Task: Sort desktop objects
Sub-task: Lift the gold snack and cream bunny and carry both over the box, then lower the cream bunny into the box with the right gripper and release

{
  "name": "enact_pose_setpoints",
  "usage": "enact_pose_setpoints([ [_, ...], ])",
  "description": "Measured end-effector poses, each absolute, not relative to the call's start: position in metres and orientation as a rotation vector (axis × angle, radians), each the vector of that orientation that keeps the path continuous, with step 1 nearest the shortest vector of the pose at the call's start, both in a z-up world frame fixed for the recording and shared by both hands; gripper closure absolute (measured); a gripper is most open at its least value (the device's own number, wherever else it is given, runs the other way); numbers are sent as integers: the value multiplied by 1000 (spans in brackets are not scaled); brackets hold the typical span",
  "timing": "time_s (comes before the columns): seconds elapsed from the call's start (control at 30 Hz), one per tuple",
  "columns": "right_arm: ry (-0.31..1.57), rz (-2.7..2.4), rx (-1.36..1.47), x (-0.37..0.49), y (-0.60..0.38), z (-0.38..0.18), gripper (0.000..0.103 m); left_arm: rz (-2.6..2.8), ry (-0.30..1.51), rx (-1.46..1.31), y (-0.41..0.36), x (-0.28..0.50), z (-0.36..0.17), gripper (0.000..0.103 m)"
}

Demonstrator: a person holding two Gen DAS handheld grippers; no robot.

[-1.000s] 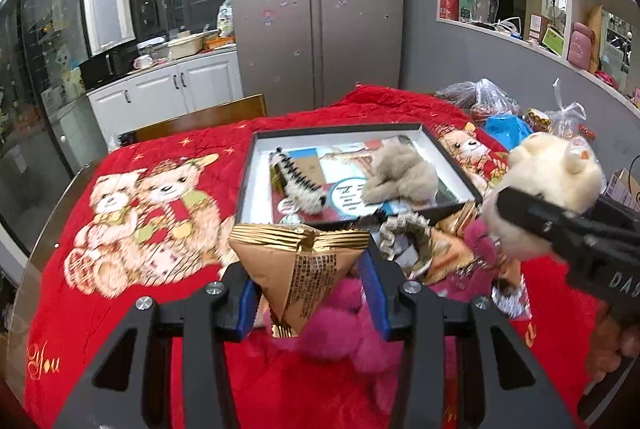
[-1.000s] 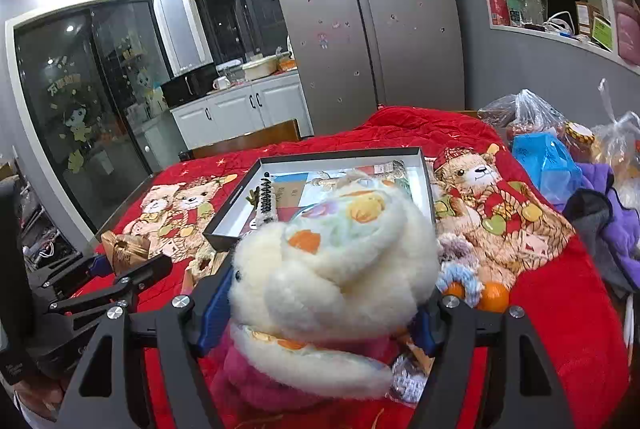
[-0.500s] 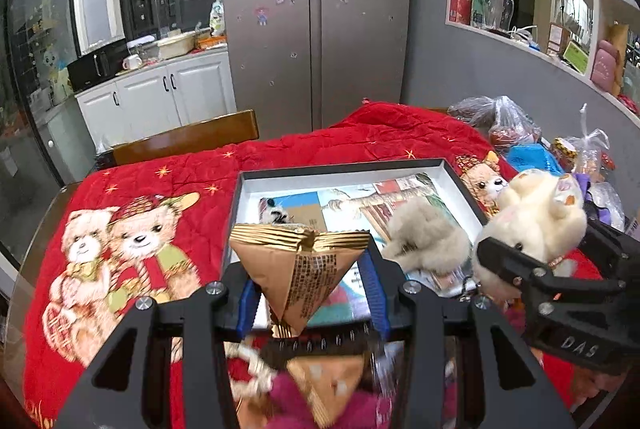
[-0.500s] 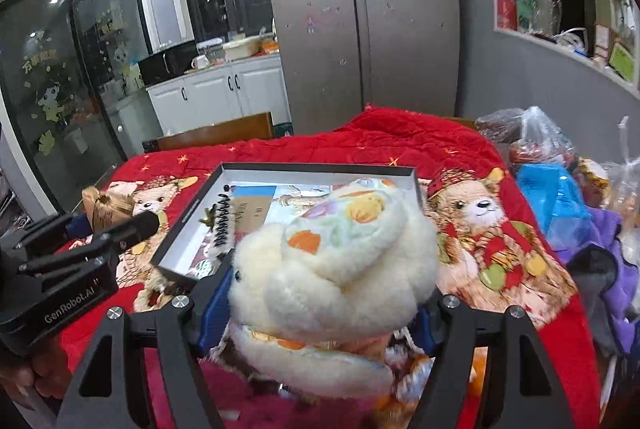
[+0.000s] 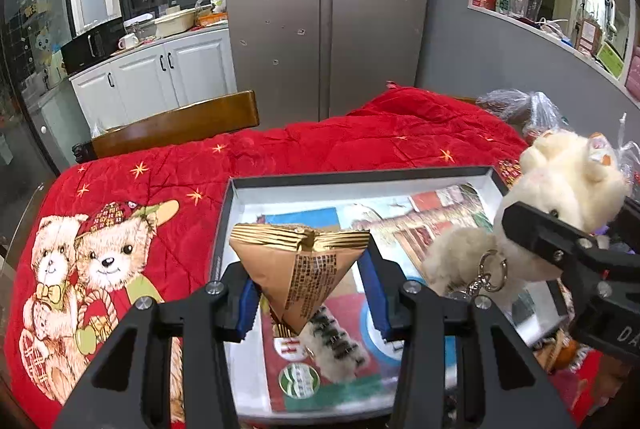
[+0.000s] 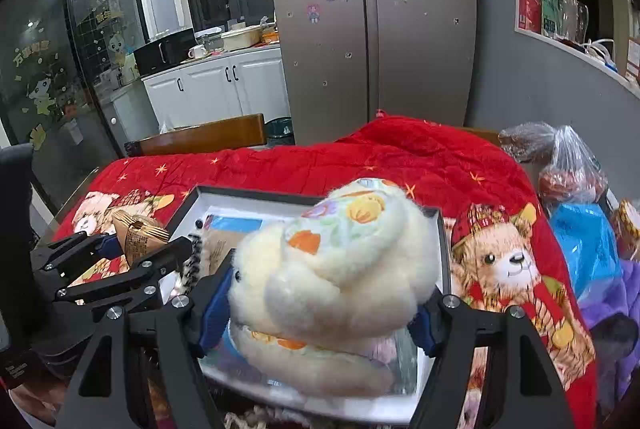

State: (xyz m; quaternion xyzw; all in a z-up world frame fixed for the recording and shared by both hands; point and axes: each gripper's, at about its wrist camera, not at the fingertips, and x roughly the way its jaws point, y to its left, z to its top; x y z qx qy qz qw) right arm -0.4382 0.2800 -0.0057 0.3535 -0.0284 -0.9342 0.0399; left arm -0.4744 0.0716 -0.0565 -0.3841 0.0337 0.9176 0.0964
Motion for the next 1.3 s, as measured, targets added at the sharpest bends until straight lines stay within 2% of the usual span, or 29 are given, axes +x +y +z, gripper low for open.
enact_pose_setpoints([
  [0.47,-62,-2839,1147,-454,270,-26,28,2662,169,-1181,77,-480,-82,57],
  [0.63,-79,-2819,1170,-449,270,-29,28,2617,111,-1210,75,-469,-79,57],
  [0.73,-65,-2809,1181,-436,270,-29,28,2628,177,-1185,80,-455,-75,58],
  [1.13,-74,-2783,1254,-424,268,-46,28,2586,132,-1241,78,-452,-88,57],
  [1.3,-103,-2776,1264,-428,270,-51,23,2573,111,-1273,76,-458,-97,57],
])
